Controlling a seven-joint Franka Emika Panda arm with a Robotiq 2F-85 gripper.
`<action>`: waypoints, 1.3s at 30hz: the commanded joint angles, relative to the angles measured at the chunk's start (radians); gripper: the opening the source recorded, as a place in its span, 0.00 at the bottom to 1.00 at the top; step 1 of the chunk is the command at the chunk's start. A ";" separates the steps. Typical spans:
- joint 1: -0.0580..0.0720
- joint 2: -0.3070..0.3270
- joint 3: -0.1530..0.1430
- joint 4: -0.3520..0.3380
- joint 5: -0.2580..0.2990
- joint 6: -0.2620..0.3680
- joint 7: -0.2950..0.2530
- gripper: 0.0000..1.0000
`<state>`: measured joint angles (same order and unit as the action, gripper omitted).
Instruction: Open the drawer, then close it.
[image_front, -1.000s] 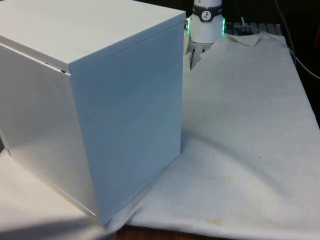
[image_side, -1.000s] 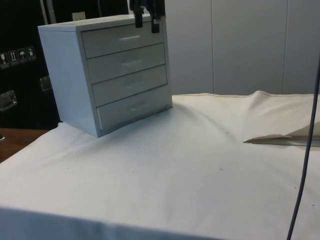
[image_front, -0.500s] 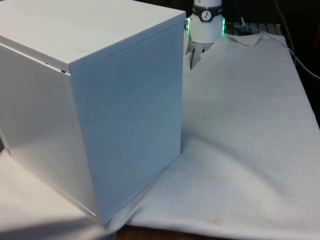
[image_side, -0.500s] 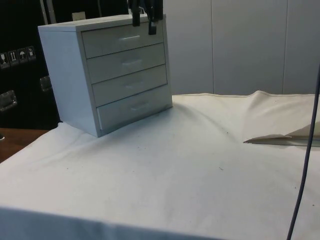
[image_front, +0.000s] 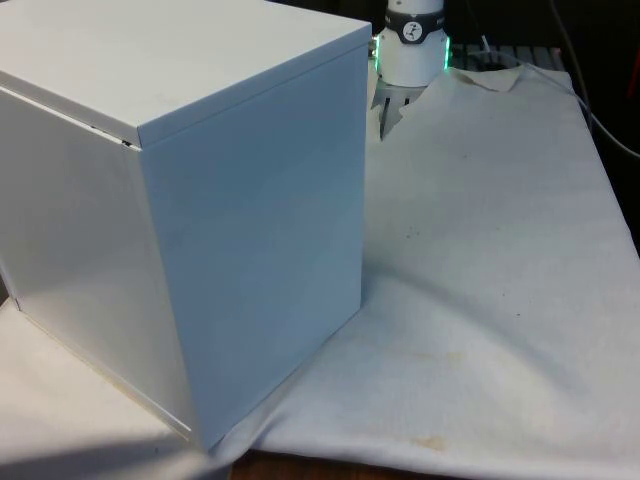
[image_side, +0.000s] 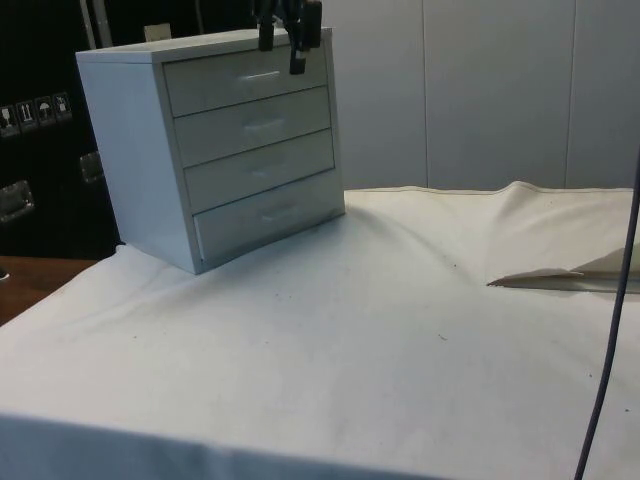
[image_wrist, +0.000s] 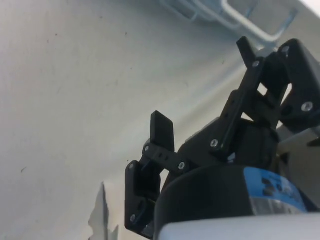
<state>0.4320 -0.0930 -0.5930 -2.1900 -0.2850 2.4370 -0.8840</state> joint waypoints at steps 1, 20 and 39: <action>-0.005 0.001 0.000 -0.004 -0.025 0.025 0.016 1.00; -0.004 0.045 -0.017 -0.035 -0.067 0.143 0.042 1.00; -0.003 0.126 -0.040 -0.008 -0.058 0.193 0.037 1.00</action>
<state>0.4310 0.0260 -0.6320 -2.2000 -0.3370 2.6130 -0.8520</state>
